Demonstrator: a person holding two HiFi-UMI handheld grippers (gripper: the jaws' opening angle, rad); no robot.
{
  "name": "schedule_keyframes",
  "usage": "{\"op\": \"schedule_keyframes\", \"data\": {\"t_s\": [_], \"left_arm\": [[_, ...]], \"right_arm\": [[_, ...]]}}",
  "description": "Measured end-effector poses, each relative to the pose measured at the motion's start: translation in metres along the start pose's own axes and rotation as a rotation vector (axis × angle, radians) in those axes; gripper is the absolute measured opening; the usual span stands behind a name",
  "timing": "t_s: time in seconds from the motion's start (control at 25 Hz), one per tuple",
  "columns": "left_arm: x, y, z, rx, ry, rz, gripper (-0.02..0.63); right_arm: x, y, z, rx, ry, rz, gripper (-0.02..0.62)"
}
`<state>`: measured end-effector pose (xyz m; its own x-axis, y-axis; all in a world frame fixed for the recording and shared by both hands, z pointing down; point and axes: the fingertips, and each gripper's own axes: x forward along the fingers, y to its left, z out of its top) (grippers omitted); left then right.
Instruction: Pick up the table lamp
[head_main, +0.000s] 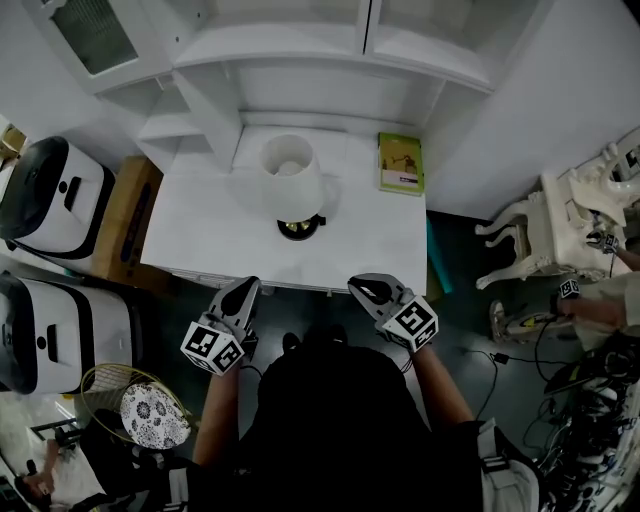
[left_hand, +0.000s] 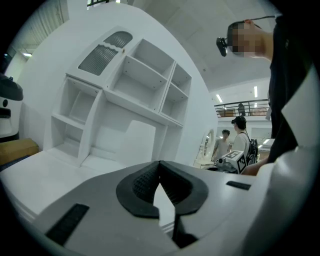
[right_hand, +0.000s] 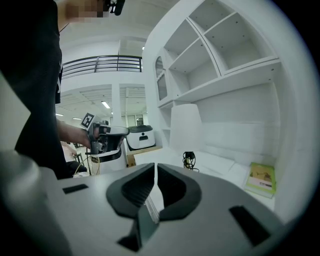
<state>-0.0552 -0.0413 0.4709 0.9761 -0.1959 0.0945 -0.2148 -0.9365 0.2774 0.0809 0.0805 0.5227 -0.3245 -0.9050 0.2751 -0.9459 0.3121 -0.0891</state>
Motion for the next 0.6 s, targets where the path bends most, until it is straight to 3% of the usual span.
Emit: {"op": "schedule_keyframes", "data": {"t_s": [0.32, 0.6], "left_arm": [[-0.025, 0.028, 0.010, -0.011, 0.004, -0.042, 0.011], [-0.054, 0.057, 0.021, 0.016, 0.020, -0.066, 0.011]], "right_arm": [[0.023, 0.012, 0.014, 0.004, 0.010, -0.085, 0.028], [0.050, 0.006, 0.017, 0.005, -0.019, -0.202, 0.125]]}}
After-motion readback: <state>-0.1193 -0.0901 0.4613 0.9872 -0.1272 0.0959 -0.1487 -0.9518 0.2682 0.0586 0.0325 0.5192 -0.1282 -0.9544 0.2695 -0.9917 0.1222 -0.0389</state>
